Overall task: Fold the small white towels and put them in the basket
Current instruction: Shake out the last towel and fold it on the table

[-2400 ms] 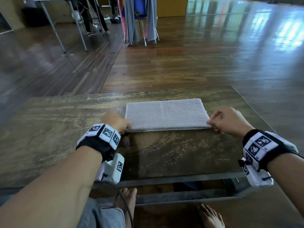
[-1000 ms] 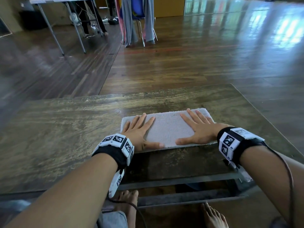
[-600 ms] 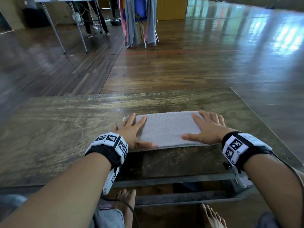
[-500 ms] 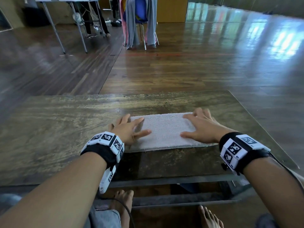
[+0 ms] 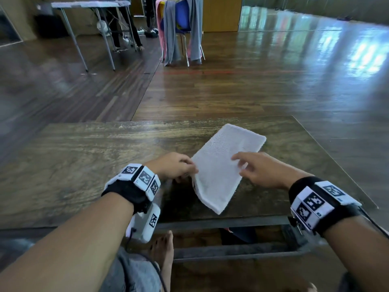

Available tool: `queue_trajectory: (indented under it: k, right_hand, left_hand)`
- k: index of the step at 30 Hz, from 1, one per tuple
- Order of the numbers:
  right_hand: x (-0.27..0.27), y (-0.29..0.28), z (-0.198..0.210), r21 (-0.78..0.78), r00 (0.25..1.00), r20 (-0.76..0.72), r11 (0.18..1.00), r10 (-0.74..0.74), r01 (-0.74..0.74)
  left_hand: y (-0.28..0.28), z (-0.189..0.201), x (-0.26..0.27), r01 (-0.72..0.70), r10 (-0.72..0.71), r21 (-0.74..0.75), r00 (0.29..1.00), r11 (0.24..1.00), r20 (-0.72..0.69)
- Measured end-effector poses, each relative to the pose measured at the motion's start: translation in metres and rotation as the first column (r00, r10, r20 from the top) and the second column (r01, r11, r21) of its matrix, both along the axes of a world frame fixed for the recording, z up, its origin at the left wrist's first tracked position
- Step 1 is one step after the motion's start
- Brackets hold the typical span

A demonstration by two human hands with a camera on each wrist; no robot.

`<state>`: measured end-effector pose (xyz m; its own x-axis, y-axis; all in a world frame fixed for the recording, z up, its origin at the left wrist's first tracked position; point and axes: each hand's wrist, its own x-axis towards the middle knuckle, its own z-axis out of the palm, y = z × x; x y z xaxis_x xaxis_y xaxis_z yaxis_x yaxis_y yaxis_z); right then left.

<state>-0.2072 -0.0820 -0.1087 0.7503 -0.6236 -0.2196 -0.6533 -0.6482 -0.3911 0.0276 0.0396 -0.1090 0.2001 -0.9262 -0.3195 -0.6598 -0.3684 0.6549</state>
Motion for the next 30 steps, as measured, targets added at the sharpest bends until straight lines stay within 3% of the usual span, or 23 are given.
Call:
queue_trajectory:
  k: [2, 4, 6, 8, 10, 13, 15, 17, 20, 22, 23, 26, 28, 30]
  right_hand:
    - [-0.003, 0.007, -0.003, 0.034, 0.999, -0.013, 0.999, 0.04, -0.04]
    - [-0.008, 0.011, -0.009, 0.016, 0.993, -0.07, 0.996, 0.091, -0.09]
    - [-0.012, 0.012, -0.015, 0.009, 0.987, -0.101, 0.992, 0.124, -0.123]
    - [-0.012, 0.013, -0.017, 0.008, 0.987, -0.099, 0.992, 0.123, -0.123]
    - [-0.011, 0.015, -0.018, -0.028, 0.987, -0.099, 0.991, 0.124, -0.128]
    - [-0.006, 0.022, -0.022, -0.03, 0.985, -0.07, 0.986, 0.16, -0.163]
    - [-0.002, 0.028, -0.023, 0.069, 0.987, 0.017, 0.984, 0.161, -0.162]
    - [0.001, 0.031, -0.02, 0.206, 0.978, 0.195, 0.972, 0.075, -0.115]
    - [0.008, 0.026, -0.011, 0.204, 0.93, 0.363, 0.979, -0.058, -0.018]
    - [0.011, 0.019, -0.004, 0.269, 0.893, 0.41, 0.96, -0.185, 0.075]
    - [0.011, 0.015, -0.002, 0.379, 0.865, 0.428, 0.921, -0.263, 0.093]
    - [0.012, 0.011, 0.0, 0.783, 0.791, 0.322, 0.616, -0.52, 0.086]
    - [0.014, 0.009, -0.003, 0.821, 0.8, 0.197, 0.541, -0.567, 0.181]
    - [0.02, 0.007, -0.01, 0.803, 0.807, 0.122, 0.535, -0.579, 0.263]
  left_hand:
    - [-0.002, 0.006, -0.002, -0.043, 0.035, -0.038, 0.979, 0.998, -0.202]
    - [-0.003, 0.011, 0.0, 0.01, -0.035, -0.099, 0.965, 0.995, -0.261]
    - [-0.005, 0.012, 0.0, 0.115, -0.12, -0.146, 0.993, 0.983, -0.021]
    - [-0.009, 0.009, -0.003, 0.145, -0.105, -0.2, 0.974, 0.969, 0.2]
    - [-0.012, 0.005, -0.006, 0.098, -0.023, -0.306, 0.971, 0.947, 0.238]
    - [-0.017, 0.004, -0.007, 0.033, 0.038, -0.469, 0.989, 0.883, 0.142]
    - [-0.018, 0.008, -0.007, -0.051, 0.075, -0.539, 0.997, 0.841, 0.022]
    - [-0.019, 0.009, -0.008, -0.118, 0.127, -0.581, 0.992, 0.805, -0.025]
    - [-0.021, 0.007, -0.007, -0.156, 0.188, -0.611, 0.982, 0.776, -0.012]
    - [-0.023, 0.007, -0.002, -0.179, 0.225, -0.611, 0.974, 0.771, -0.002]
    - [-0.025, 0.006, 0.001, -0.193, 0.243, -0.597, 0.97, 0.778, 0.003]
    - [-0.032, 0.001, 0.011, -0.188, 0.242, -0.402, 0.966, 0.896, 0.087]
    - [-0.034, -0.01, 0.014, -0.167, 0.193, -0.163, 0.967, 0.973, 0.163]
    - [-0.035, -0.022, 0.014, -0.165, 0.175, -0.06, 0.955, 0.984, 0.241]
